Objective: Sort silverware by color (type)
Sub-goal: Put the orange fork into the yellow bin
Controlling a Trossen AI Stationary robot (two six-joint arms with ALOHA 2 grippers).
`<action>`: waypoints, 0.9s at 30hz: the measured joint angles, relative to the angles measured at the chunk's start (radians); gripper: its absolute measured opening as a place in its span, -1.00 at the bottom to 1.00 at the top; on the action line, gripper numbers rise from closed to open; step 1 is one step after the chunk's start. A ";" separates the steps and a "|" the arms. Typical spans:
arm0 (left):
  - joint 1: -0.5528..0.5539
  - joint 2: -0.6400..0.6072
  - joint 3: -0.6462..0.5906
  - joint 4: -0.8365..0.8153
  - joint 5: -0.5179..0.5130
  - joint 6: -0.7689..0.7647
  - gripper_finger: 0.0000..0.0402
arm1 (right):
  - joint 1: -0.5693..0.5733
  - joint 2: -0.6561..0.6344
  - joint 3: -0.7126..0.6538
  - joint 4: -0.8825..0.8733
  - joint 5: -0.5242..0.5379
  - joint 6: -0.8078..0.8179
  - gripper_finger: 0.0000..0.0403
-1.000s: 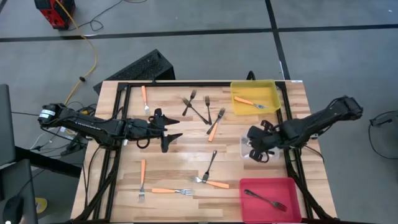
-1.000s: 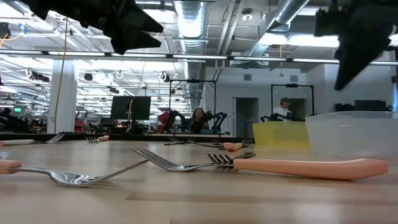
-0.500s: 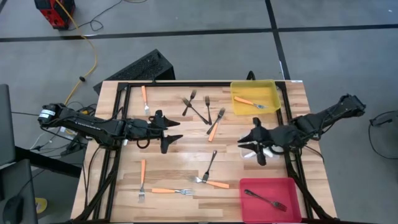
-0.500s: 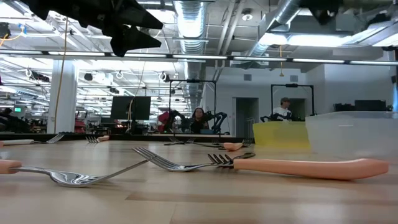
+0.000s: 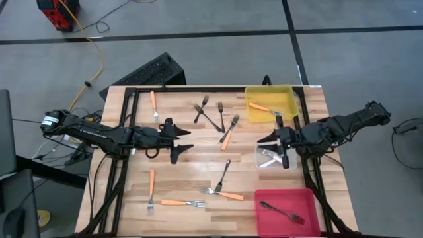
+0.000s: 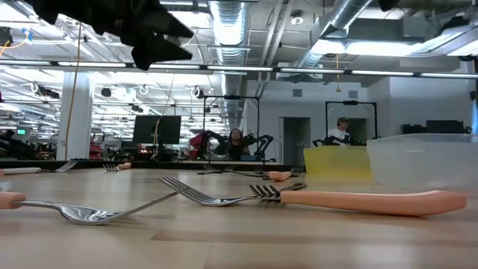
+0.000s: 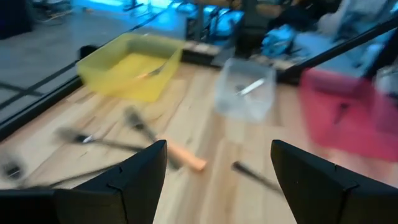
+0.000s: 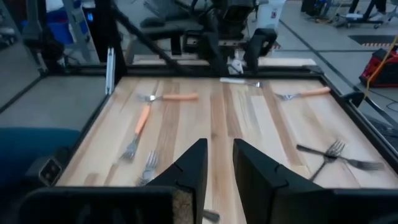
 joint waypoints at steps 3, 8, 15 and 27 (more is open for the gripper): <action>0.002 0.000 0.000 -0.097 -0.086 -0.030 0.36 | -0.001 -0.017 0.000 -0.074 -0.001 0.000 -0.49; 0.057 0.000 0.000 -0.236 -0.046 -0.142 0.36 | -0.010 -0.055 0.000 -0.085 0.003 0.000 -0.49; 0.153 0.000 0.000 -0.359 -0.065 -0.245 0.36 | -0.029 -0.086 0.000 -0.127 0.003 0.001 -0.49; 0.241 0.009 0.000 -0.646 -0.246 -0.352 0.36 | -0.028 -0.084 0.000 -0.164 0.030 0.000 -0.49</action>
